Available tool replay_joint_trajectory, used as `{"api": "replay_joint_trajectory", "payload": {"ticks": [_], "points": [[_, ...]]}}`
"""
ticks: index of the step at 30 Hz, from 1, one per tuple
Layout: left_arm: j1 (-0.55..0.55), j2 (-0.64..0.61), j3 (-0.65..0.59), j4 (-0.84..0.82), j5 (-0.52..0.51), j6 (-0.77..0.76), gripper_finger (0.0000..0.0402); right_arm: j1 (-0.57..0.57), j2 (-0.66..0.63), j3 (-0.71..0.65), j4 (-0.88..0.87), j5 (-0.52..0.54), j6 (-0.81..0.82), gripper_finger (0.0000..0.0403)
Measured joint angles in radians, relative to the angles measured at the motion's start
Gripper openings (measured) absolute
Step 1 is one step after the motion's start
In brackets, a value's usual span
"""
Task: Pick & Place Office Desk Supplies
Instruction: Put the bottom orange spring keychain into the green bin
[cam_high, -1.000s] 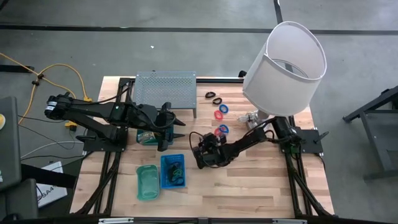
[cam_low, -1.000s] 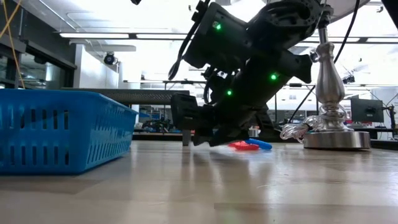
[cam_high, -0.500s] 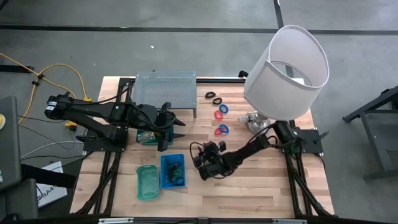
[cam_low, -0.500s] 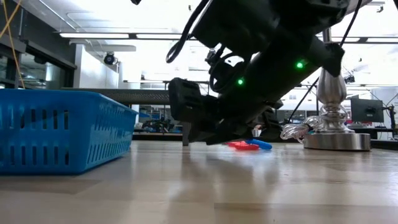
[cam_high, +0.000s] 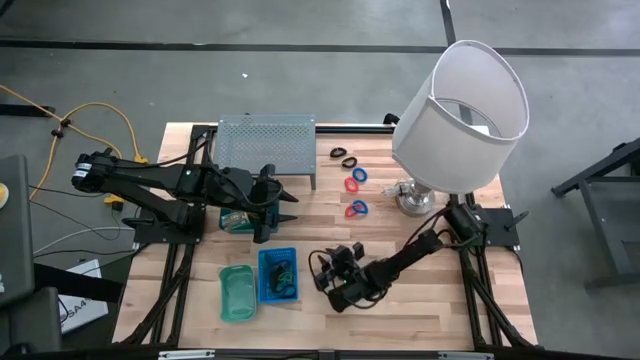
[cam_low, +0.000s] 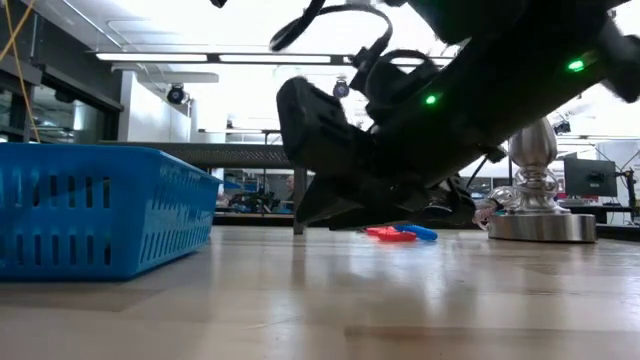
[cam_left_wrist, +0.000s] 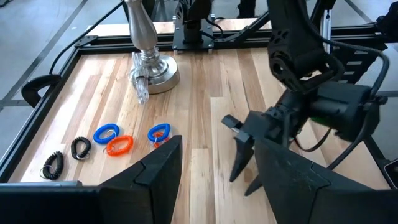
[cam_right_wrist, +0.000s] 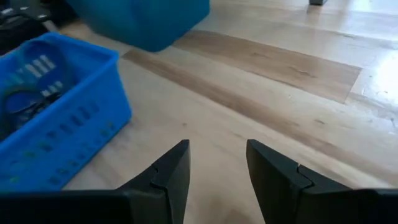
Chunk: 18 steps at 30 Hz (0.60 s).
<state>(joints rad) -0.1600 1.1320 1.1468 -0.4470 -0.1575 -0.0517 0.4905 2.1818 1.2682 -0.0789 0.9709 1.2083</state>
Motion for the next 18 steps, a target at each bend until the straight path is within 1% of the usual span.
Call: {"api": "replay_joint_trajectory", "payload": {"ticks": [11, 14, 18], "points": [[0.000, 0.000, 0.000, 0.000, 0.000, 0.000, 0.0194, 0.054, 0.000, 0.000, 0.058, 0.085, -0.014, 0.0146], [0.000, 0.000, 0.000, 0.000, 0.000, 0.000, 0.0194, 0.059, 0.000, 0.000, 0.097, 0.108, -0.093, 0.0146], [0.000, 0.000, 0.000, 0.000, 0.000, 0.000, 0.0194, 0.066, -0.009, 0.013, 0.136, 0.156, -0.257, 0.0146]]}}
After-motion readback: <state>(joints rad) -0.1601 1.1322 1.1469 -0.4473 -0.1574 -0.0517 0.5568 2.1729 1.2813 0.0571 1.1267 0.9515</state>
